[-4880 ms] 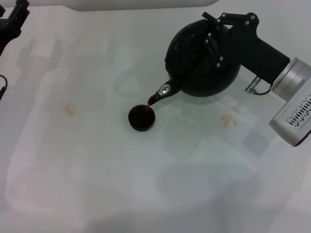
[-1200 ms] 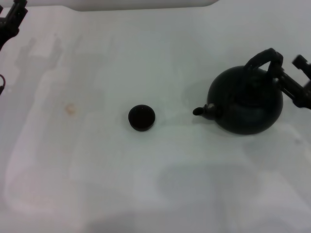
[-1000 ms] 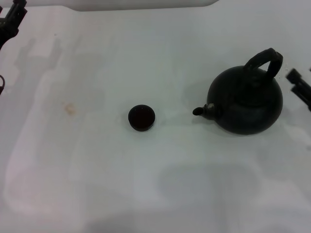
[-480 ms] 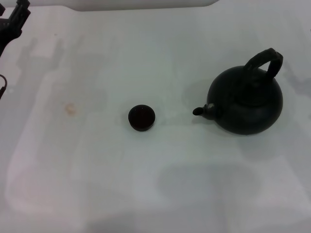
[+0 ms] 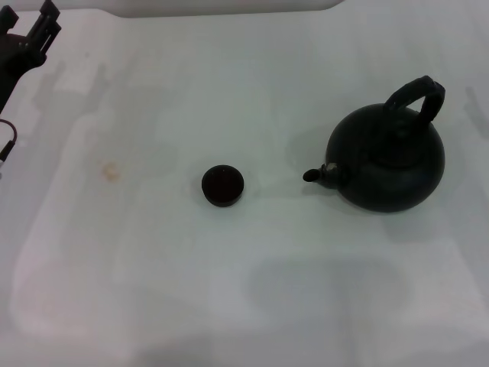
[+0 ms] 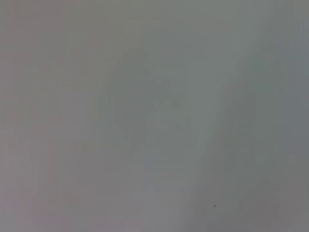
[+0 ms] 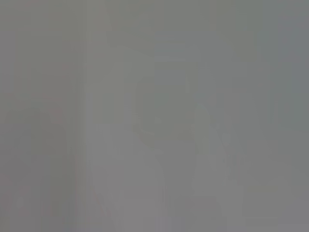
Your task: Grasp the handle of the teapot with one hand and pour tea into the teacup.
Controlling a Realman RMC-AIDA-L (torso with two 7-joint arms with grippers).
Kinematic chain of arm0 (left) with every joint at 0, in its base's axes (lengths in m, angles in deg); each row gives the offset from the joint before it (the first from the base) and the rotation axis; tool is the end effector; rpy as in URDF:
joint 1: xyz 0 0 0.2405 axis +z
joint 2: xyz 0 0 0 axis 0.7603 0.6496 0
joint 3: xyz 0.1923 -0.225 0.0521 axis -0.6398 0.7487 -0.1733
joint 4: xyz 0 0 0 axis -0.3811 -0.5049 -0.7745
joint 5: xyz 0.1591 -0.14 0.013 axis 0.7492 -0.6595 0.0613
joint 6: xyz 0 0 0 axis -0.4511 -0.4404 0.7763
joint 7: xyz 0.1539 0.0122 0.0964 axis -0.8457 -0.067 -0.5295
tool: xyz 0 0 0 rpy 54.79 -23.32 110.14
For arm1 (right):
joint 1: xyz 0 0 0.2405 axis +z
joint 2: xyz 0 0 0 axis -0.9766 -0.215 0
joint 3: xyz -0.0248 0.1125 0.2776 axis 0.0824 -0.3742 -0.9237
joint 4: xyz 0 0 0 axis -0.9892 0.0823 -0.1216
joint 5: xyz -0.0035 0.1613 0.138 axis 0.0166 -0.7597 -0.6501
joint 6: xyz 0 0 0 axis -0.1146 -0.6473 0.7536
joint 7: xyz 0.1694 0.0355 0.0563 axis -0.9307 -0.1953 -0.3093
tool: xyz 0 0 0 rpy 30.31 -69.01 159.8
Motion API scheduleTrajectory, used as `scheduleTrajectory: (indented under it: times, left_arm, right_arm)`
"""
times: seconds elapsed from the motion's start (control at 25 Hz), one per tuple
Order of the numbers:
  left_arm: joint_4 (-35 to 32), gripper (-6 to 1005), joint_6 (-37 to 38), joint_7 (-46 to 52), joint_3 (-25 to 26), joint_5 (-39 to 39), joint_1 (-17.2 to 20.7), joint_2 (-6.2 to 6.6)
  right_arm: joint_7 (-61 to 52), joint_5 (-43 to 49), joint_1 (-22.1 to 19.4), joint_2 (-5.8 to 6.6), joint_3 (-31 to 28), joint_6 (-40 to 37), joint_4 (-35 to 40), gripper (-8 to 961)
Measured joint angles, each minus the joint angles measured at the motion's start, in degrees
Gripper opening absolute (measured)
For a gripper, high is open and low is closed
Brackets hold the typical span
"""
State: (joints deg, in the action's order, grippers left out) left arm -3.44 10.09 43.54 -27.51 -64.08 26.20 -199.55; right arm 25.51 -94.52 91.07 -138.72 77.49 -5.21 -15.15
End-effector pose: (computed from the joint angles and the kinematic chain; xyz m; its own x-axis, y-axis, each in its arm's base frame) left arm -0.3546 0.3982 -0.0298 0.4516 0.0555 0.8905 0.8715 -0.2415 -0.4269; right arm 0.3935 0.3283 0.0098 0.7121 0.1388 -0.6882 -0.6721 -0.1485 -0.7254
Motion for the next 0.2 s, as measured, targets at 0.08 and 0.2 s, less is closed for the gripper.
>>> scheduleTrajectory:
  times: [0.08, 0.2]
  left_arm:
    - [0.0, 758, 0.1, 0.0, 0.0, 0.1, 0.0, 0.0]
    - [0.0, 758, 0.3, 0.1, 0.0, 0.4, 0.0, 0.0]
  right_arm:
    - [0.0, 0.0, 0.0, 0.0, 0.1, 0.0, -0.2, 876]
    - [0.0, 0.0, 0.0, 0.0, 0.1, 0.4, -0.3, 876]
